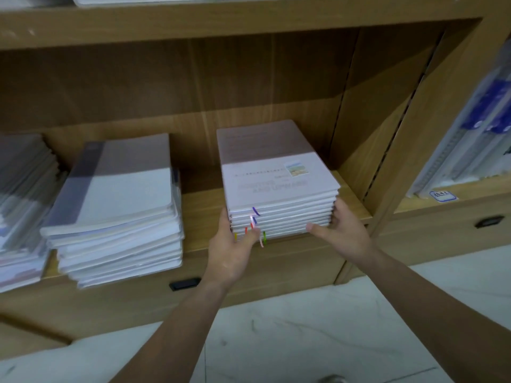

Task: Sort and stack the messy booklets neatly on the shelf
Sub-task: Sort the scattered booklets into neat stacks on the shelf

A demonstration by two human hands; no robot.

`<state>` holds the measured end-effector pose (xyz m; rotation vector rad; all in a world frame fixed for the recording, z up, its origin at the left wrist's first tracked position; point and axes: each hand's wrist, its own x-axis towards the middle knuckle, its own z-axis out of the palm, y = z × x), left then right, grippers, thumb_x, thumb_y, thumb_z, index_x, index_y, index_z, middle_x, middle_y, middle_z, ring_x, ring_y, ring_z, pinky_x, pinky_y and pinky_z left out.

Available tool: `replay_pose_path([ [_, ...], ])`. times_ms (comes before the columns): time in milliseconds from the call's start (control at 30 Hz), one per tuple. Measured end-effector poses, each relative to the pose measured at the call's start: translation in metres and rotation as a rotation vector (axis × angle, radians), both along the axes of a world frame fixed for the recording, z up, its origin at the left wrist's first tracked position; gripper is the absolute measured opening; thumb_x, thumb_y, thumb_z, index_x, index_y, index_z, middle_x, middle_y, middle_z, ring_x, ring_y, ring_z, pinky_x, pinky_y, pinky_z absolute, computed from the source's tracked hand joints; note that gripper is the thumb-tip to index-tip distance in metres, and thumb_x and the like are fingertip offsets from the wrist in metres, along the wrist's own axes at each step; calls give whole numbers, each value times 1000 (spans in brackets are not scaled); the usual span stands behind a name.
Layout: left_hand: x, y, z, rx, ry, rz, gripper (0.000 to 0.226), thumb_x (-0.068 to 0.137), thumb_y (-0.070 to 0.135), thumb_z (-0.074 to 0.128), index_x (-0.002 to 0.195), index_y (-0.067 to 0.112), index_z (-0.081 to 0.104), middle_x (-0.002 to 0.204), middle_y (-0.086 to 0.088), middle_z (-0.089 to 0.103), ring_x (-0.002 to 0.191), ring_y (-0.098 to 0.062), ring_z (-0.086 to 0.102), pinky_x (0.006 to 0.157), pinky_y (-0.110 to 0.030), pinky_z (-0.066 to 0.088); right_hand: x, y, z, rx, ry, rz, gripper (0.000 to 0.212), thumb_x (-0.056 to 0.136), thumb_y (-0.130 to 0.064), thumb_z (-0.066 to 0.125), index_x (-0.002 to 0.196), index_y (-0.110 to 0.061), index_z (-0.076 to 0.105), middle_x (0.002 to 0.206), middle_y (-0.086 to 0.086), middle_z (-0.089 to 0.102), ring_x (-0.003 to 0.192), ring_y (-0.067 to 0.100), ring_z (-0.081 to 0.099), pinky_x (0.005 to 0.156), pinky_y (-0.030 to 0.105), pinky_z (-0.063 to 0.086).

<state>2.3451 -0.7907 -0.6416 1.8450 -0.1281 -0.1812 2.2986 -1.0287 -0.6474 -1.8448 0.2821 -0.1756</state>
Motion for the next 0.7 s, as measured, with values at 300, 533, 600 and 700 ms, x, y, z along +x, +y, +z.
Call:
replay_pose_path([
  [300,1,1,-6,1,-43,-5,66,81,2,70,132,41,51,108,25,70,103,2,64,102,-35,48,0,3,-12,-83,-20,-38,68,78,-15,83,132,-35,47,117,-20,66,111,0,62,99,37,52],
  [533,-12,3,2,-60,-58,-132,66,92,4,64,144,41,45,123,23,66,117,-1,60,106,-39,46,-6,3,-9,88,-92,-133,63,79,3,76,129,-26,52,113,-10,71,102,3,68,90,25,54],
  [600,-19,2,6,-113,-43,-158,66,90,2,64,145,35,46,126,19,66,120,-2,59,109,-40,44,-11,1,-9,127,-108,-134,63,79,6,74,131,-22,53,115,-7,71,104,5,68,90,23,54],
  [700,-28,-3,9,-165,-46,-207,66,86,14,70,145,29,46,130,16,64,123,-2,57,111,-39,42,-21,-6,-9,145,-134,-152,63,80,10,72,131,-20,54,116,-6,71,106,7,68,88,21,55],
])
